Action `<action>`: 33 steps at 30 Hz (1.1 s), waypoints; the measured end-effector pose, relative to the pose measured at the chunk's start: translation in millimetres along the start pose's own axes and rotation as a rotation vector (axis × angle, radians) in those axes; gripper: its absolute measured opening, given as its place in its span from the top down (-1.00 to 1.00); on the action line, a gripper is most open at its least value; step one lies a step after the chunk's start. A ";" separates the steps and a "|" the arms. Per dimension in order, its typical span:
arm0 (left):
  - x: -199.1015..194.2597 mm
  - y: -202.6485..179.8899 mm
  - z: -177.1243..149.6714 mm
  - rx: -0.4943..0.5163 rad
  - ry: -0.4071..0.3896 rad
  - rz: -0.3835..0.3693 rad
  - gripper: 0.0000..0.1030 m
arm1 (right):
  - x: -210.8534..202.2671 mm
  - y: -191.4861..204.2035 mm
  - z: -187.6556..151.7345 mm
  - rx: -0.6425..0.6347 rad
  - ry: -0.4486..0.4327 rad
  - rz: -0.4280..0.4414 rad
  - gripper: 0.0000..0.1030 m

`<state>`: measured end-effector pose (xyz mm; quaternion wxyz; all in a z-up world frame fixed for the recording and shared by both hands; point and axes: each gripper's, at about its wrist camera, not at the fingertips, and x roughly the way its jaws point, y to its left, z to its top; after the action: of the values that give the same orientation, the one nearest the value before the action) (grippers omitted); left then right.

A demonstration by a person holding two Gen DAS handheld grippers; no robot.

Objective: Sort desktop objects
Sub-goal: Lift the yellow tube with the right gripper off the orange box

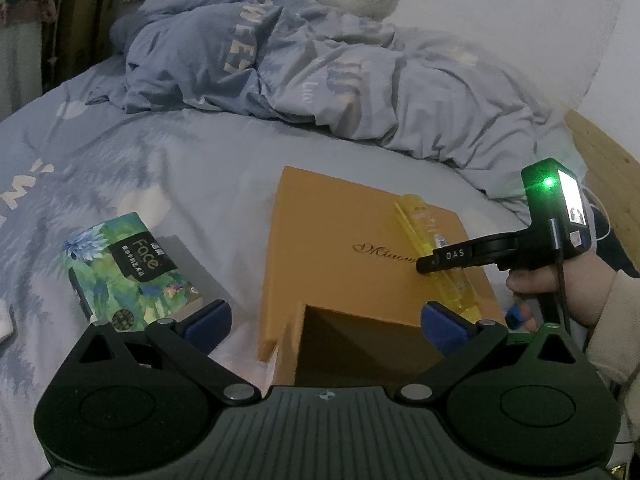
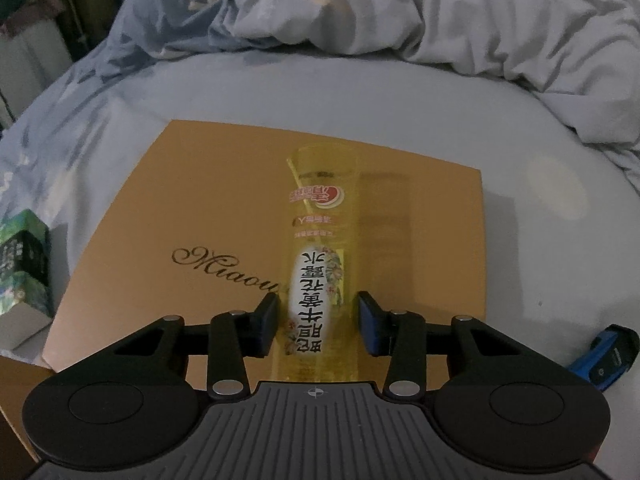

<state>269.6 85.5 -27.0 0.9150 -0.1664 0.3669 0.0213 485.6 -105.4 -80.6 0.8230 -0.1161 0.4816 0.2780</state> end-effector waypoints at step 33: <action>-98.2 -44.9 -0.7 0.065 -0.103 -0.007 -1.00 | -213.0 3.2 -35.1 -0.018 -0.337 0.100 0.13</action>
<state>204.7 51.1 52.2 0.9377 -0.1365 0.3193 0.0145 376.9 -192.5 84.4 0.8763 -0.0511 0.3394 0.3382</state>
